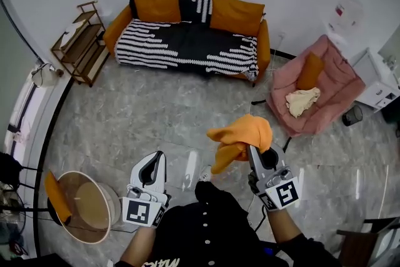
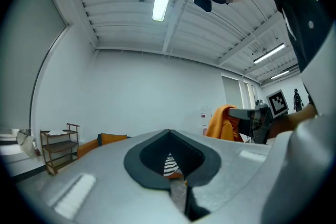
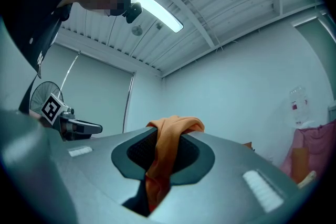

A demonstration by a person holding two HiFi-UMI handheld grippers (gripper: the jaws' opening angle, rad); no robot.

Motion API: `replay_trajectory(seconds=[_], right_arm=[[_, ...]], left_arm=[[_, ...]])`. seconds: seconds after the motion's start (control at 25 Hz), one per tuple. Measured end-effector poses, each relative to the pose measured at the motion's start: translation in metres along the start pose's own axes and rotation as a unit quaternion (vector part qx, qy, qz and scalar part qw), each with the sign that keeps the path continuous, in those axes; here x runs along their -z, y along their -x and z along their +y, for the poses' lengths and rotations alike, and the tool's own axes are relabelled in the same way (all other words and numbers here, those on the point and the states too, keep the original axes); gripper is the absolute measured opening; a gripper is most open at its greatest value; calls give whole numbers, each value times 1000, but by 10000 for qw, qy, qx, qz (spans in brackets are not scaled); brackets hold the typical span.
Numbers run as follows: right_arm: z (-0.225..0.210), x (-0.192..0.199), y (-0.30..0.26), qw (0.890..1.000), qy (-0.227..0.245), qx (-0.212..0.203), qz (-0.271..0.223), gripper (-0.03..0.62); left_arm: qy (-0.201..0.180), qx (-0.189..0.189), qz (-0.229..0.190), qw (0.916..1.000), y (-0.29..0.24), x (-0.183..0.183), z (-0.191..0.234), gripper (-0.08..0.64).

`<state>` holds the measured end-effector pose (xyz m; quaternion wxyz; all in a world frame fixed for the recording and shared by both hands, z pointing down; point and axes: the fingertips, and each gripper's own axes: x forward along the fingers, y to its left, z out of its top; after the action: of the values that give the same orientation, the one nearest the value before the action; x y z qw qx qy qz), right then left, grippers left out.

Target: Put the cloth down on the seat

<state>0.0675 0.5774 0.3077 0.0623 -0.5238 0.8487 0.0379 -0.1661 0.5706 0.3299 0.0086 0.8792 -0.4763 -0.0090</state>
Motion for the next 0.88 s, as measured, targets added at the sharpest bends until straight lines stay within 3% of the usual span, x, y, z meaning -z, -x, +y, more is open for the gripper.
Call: replay_trajectory(seconds=[0.56,0.88], right_arm=[[-73,14,-113,9999,-35,-116,100,77],[-112,27,-146,9996,-107,-202,185,77]], left_arm=[[153,-61,82,9998,-122,4,55,0],[223,-150,69,9996,-175,0,58,0]])
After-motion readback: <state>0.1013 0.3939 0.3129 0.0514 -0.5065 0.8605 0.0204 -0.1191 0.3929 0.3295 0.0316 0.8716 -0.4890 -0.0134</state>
